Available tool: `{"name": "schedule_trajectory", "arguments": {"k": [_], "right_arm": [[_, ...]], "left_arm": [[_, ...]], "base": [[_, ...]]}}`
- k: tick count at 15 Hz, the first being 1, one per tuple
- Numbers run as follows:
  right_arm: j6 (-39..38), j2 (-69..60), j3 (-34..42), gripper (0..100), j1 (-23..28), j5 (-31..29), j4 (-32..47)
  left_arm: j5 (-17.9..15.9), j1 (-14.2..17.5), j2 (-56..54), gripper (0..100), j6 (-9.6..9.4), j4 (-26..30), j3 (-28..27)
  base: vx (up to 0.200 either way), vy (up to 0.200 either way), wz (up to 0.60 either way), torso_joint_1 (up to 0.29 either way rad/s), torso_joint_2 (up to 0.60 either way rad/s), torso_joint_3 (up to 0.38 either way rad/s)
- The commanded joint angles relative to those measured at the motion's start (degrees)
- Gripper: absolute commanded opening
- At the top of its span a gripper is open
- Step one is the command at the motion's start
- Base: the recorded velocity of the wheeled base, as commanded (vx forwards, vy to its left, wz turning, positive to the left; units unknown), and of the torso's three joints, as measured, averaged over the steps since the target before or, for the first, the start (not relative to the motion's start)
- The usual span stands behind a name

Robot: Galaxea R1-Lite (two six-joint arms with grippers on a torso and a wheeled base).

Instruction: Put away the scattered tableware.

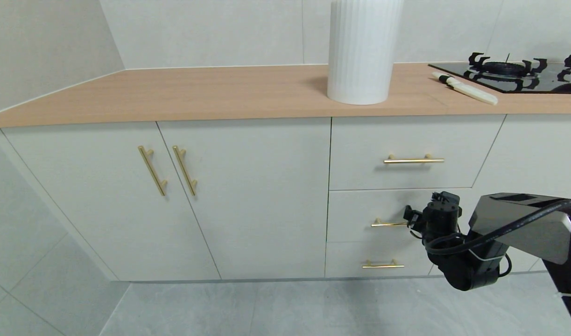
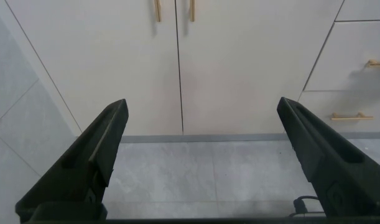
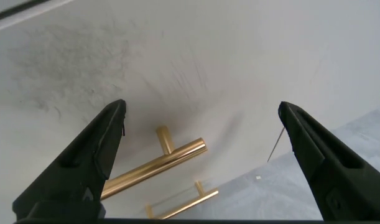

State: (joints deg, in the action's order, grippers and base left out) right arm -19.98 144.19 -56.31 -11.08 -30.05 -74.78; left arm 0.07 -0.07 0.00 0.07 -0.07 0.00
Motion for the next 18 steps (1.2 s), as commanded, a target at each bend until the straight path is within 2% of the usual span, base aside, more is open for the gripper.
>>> {"name": "schedule_trajectory", "arguments": {"k": [1,8,12,15,18], "right_arm": [[-0.1,0.8,-1.3,100,0.2,-0.2,-0.5],[0.0,0.9,-1.5,100,0.4,-0.5,-1.1],[0.0,-0.8,0.9,100,0.4,-0.4,-1.1],[0.2,-5.1,6.9,100,0.0,2.5,-1.1],[1.8,-16.9,16.2,100,-0.5,5.1,-0.6]], "left_arm": [[0.0,0.0,0.0,100,0.01,0.0,0.0],[0.0,0.0,0.0,100,0.01,0.0,0.0],[0.0,0.0,0.0,100,0.01,0.0,0.0],[0.0,0.0,0.0,100,0.01,0.0,0.0],[0.0,0.0,0.0,100,0.01,0.0,0.0]], "base": [[0.0,0.0,0.0,0.0,0.0,0.0],[0.0,0.0,0.0,0.0,0.0,0.0],[0.0,0.0,0.0,0.0,0.0,0.0],[0.0,0.0,0.0,0.0,0.0,0.0],[0.0,0.0,0.0,0.0,0.0,0.0]]}}
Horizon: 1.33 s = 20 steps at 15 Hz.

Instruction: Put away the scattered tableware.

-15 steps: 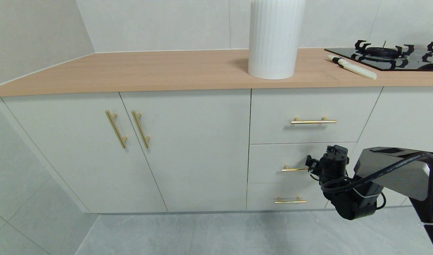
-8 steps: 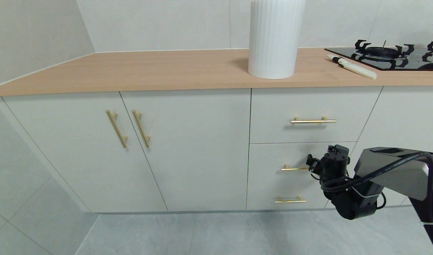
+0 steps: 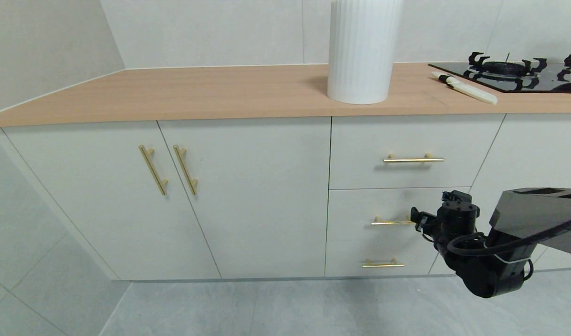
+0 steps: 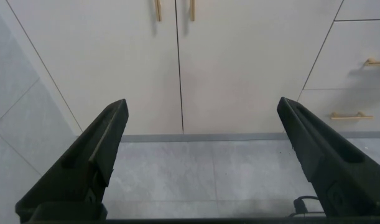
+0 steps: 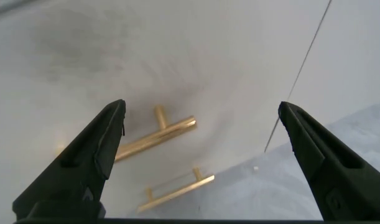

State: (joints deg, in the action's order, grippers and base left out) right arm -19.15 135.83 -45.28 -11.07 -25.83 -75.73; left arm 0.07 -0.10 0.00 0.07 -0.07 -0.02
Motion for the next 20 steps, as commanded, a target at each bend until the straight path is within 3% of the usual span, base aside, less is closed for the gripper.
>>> {"name": "schedule_trajectory", "arguments": {"k": [1,10,13,16,19,20], "right_arm": [[2.6,-13.4,8.1,100,-0.9,1.0,0.3],[19.2,-57.9,34.3,100,-7.0,-3.2,0.6],[24.7,-76.1,38.8,100,-6.8,-4.0,6.7],[25.2,-94.8,38.2,100,-1.6,-3.3,24.8],[28.9,-112.0,32.6,100,-0.8,-3.3,44.4],[29.3,-118.2,29.9,100,1.8,-3.3,53.2]], "left_arm": [[0.0,0.0,0.0,100,0.01,0.0,0.0],[0.0,0.0,0.0,100,0.01,0.0,0.0],[0.0,0.0,0.0,100,0.01,0.0,0.0],[0.0,0.0,0.0,100,0.01,0.0,0.0],[0.0,0.0,0.0,100,0.01,0.0,0.0],[0.0,0.0,0.0,100,0.01,0.0,0.0]], "base": [[0.0,0.0,0.0,0.0,0.0,0.0],[0.0,0.0,0.0,0.0,0.0,0.0],[0.0,0.0,0.0,0.0,0.0,0.0],[0.0,0.0,0.0,0.0,0.0,0.0],[0.0,0.0,0.0,0.0,0.0,0.0],[0.0,0.0,0.0,0.0,0.0,0.0]]}}
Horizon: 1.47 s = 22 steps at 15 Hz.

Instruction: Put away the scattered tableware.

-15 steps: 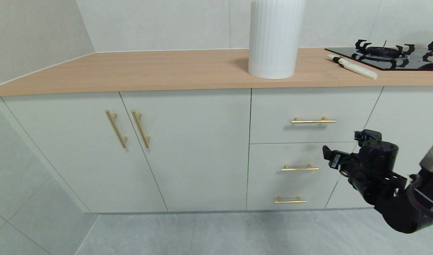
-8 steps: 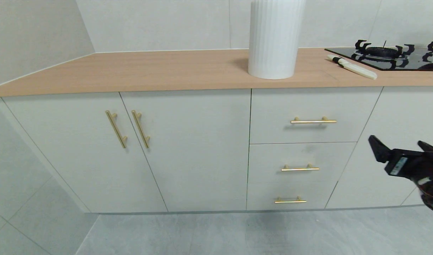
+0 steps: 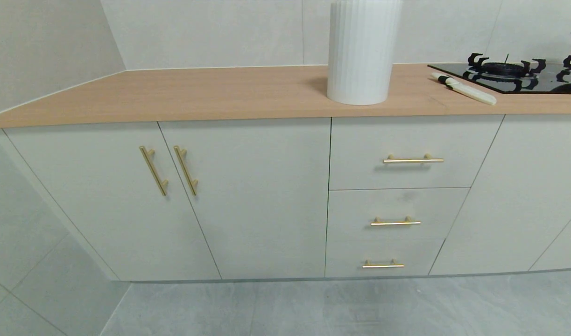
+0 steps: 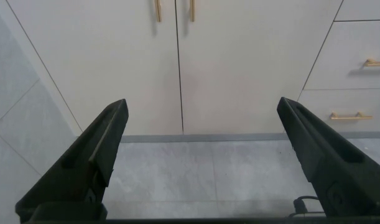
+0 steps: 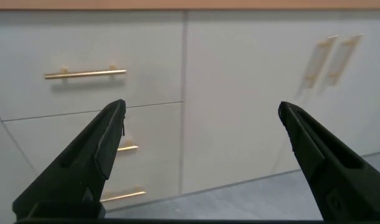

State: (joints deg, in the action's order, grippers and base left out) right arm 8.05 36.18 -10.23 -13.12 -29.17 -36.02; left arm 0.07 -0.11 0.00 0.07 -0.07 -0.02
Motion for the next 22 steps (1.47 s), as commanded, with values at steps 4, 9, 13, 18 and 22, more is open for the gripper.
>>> {"name": "schedule_trajectory", "arguments": {"k": [4,9,13,18,22], "right_arm": [[2.1,-31.0,-8.2,100,12.0,6.0,28.6],[-2.3,-36.2,-6.4,100,13.2,15.6,33.0],[-5.9,-36.2,4.3,100,13.2,24.8,32.0],[-6.0,-36.2,10.2,100,13.2,32.4,30.3],[-6.0,-36.2,10.2,100,13.2,32.6,33.3]], "left_arm": [[0.0,0.0,0.0,100,0.01,0.0,0.0],[0.0,0.0,0.0,100,0.01,0.0,0.0],[0.0,0.0,0.0,100,0.01,0.0,0.0],[0.0,0.0,0.0,100,0.01,0.0,0.0],[0.0,0.0,0.0,100,0.01,0.0,0.0]], "base": [[0.0,0.0,0.0,0.0,0.0,0.0],[0.0,0.0,0.0,0.0,0.0,0.0],[0.0,0.0,0.0,0.0,0.0,0.0],[0.0,0.0,0.0,0.0,0.0,0.0],[0.0,0.0,0.0,0.0,0.0,0.0]]}}
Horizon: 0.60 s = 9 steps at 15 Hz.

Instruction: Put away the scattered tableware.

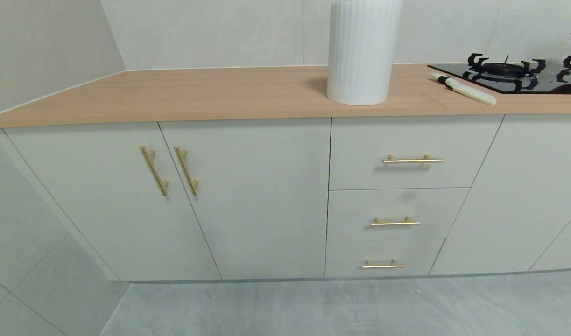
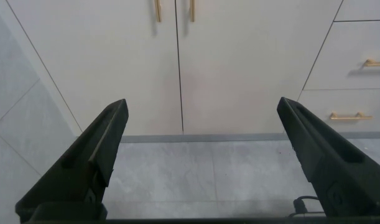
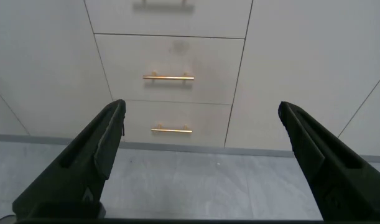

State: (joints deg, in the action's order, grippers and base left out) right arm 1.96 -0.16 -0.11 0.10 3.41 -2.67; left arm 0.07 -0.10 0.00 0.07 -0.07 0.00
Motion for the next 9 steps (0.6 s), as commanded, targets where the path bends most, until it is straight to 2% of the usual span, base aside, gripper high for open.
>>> {"name": "schedule_trajectory", "arguments": {"k": [1,3,9], "right_arm": [[0.1,0.2,0.1,100,0.0,0.0,-0.1],[0.1,0.2,-0.2,100,0.0,-0.8,4.0],[0.5,0.2,0.0,100,0.0,-0.7,3.0]], "left_arm": [[0.0,0.0,0.0,100,0.01,0.0,0.0],[0.0,0.0,0.0,100,0.01,0.0,0.0],[0.0,0.0,0.0,100,-0.34,0.0,0.0]], "base": [[0.0,0.0,0.0,0.0,0.0,0.0],[0.0,0.0,0.0,0.0,0.0,0.0],[0.0,0.0,0.0,0.0,0.0,0.0]]}}
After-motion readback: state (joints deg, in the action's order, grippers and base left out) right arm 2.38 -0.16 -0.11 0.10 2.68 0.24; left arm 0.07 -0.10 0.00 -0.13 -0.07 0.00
